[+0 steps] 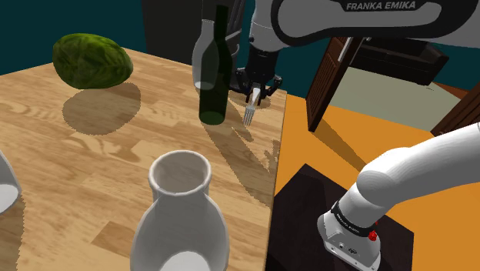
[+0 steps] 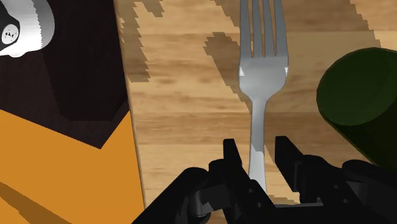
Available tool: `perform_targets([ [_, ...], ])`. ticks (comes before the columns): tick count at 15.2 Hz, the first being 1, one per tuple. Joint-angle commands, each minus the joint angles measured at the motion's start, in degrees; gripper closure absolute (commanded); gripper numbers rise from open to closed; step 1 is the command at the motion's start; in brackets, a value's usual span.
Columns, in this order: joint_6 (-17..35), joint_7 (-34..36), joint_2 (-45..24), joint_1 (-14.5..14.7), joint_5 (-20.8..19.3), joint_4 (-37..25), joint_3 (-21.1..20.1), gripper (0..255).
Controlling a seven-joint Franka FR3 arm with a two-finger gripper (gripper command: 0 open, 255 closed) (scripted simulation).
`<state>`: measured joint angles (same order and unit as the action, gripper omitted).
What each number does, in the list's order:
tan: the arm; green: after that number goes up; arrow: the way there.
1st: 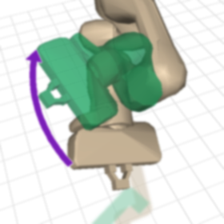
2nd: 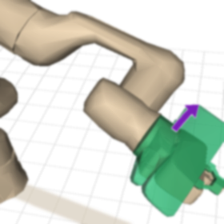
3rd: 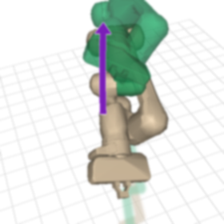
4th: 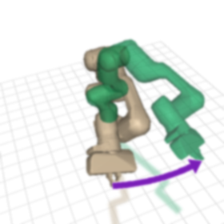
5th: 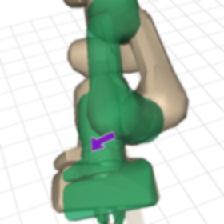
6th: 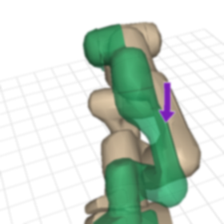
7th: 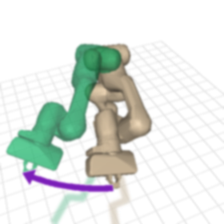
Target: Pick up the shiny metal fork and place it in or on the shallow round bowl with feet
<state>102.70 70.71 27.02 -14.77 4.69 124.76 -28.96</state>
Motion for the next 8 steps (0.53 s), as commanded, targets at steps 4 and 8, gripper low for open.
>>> perform_targets([
  [4, -3.73, -0.37, -0.10, -0.25, -0.30, -3.82, 0.53, 255],
  [8, -5.98, -0.50, -0.39, -0.43, -0.53, -6.35, 0.75, 255],
])
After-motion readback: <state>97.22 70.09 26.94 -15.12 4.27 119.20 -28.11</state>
